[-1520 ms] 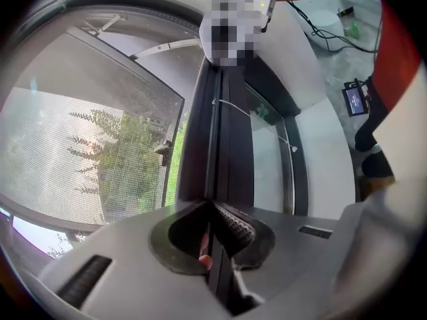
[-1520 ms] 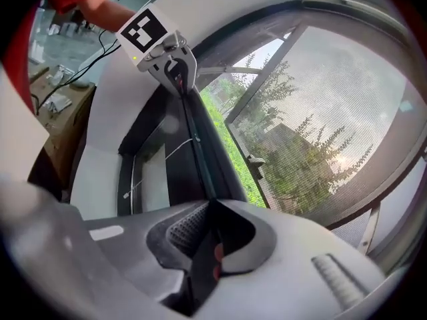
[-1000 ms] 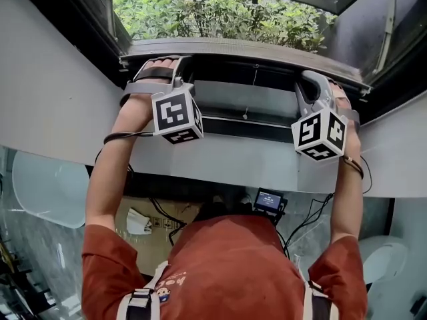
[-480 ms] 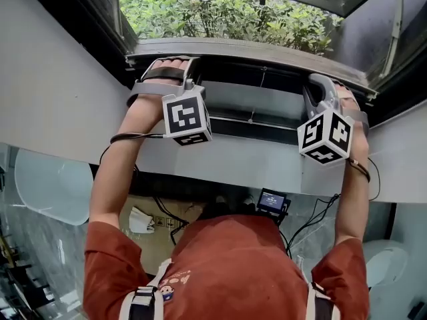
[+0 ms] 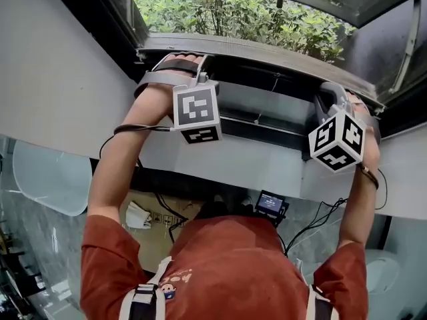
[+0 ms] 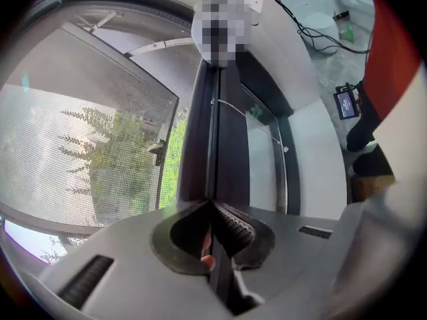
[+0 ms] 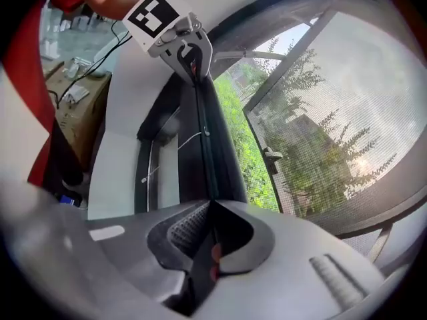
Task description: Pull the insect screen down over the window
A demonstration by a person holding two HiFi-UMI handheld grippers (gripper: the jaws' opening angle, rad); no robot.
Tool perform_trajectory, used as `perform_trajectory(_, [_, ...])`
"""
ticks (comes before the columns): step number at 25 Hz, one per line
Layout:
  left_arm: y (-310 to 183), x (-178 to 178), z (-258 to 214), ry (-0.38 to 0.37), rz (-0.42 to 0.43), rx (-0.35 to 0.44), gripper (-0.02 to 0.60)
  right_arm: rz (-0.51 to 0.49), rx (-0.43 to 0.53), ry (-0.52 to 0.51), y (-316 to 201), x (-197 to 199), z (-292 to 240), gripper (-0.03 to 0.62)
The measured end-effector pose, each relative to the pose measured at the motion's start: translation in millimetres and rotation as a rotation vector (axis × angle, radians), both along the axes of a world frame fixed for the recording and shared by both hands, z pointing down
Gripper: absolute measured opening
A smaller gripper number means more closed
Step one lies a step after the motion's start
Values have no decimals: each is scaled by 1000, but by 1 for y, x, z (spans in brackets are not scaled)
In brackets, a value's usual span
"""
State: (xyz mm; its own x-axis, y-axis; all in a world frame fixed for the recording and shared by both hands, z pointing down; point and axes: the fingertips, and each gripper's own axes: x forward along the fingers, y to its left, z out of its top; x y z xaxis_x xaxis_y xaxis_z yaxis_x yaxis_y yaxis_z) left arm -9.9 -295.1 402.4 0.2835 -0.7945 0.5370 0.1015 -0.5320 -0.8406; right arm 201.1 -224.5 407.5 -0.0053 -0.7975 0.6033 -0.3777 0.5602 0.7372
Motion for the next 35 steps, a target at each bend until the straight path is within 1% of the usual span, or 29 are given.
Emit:
perform_trajectory(2, [1,0,1,-7,-7,-39,0,3,-42,-19,0,0,-1,29])
perform_trajectory(4, [2,-1,0,-8,-11,-73,0,-1,-50,-34,0,-2,-5,29])
perform_trajectory(7, [2,-2,-1,-14,-21,-86,0,-5,-44,-59,1,-3,-5,31])
perform_trajectory(10, [2,-2,1,-21,-28,-104,0,-15,-72,-98,1,-3,-4,31])
perform_trajectory(12, [3,-3,1,-7,-22,-133,2,-23,-91,-150,2,-4,-8,32])
perform_trajectory(14, [4,-2,-1,6,-9,-152,2,-28,-94,-178,3,-4,-11,34])
perform_trajectory(17, [4,-1,-2,2,5,-148,2,-26,-84,-178,3,-3,-11,34])
perform_trajectory(21, [2,-2,0,26,15,-125,2,-31,-76,-174,2,-3,-10,34])
perform_trajectory(26, [3,-2,1,49,26,-159,8,-41,-85,-192,2,-4,-10,32])
perform_trajectory(29, [5,-4,0,56,10,-189,6,-40,-62,-160,1,-5,-10,34])
perform_trajectory(31, [4,-4,1,72,6,-168,6,-41,-30,-125,-1,-5,-10,34])
perform_trajectory(32, [3,-2,2,93,8,-151,7,-40,-13,-117,-1,-4,-10,34])
perform_trajectory(34, [3,1,2,131,14,-95,8,-36,12,-130,0,0,-9,37])
perform_trajectory(35, [3,1,1,137,13,-62,8,-36,24,-138,0,0,-9,38])
